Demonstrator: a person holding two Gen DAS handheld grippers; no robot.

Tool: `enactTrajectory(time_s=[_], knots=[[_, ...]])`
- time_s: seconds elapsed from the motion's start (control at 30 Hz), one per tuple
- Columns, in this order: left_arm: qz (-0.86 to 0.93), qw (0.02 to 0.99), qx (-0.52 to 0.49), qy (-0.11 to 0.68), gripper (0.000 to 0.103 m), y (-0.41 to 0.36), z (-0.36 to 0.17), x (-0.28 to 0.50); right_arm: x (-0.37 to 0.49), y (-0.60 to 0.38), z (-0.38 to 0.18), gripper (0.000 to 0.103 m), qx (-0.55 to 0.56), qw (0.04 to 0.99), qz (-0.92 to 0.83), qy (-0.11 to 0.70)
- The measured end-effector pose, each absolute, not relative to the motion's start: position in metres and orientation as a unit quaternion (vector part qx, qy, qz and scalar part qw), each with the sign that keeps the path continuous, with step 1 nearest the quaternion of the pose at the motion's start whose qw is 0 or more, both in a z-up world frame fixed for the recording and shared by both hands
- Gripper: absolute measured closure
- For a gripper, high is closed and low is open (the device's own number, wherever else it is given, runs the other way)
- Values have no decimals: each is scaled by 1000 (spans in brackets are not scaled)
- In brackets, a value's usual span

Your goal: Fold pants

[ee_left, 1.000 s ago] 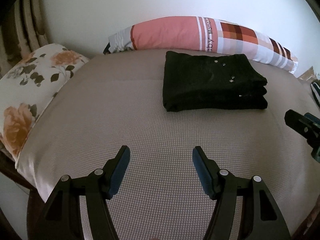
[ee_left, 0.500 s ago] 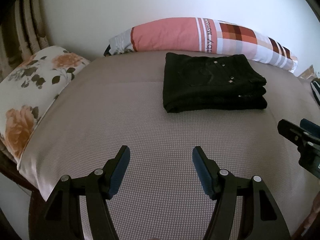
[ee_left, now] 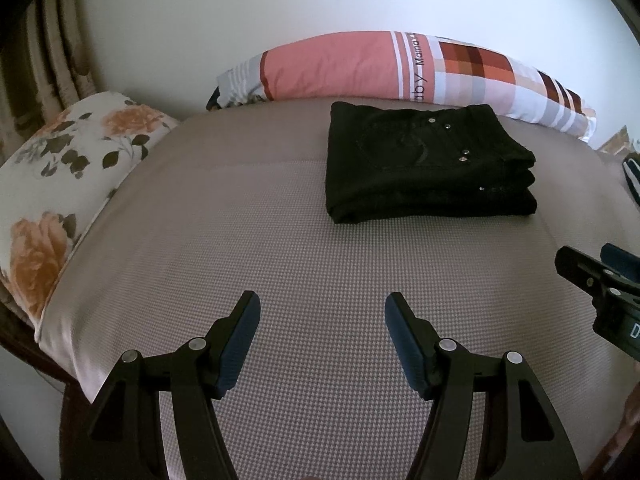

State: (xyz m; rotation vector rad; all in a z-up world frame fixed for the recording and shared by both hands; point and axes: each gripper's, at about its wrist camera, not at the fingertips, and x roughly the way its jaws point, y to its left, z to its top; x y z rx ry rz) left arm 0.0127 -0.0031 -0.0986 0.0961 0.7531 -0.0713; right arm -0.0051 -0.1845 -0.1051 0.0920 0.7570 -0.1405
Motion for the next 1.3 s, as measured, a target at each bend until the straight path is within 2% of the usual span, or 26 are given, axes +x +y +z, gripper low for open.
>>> enactTrajectory(time_s=[1.3], knots=[[-33,932,73,354,37,-13,-101,10,-1,-187,-113,26,47,919,-66,386]])
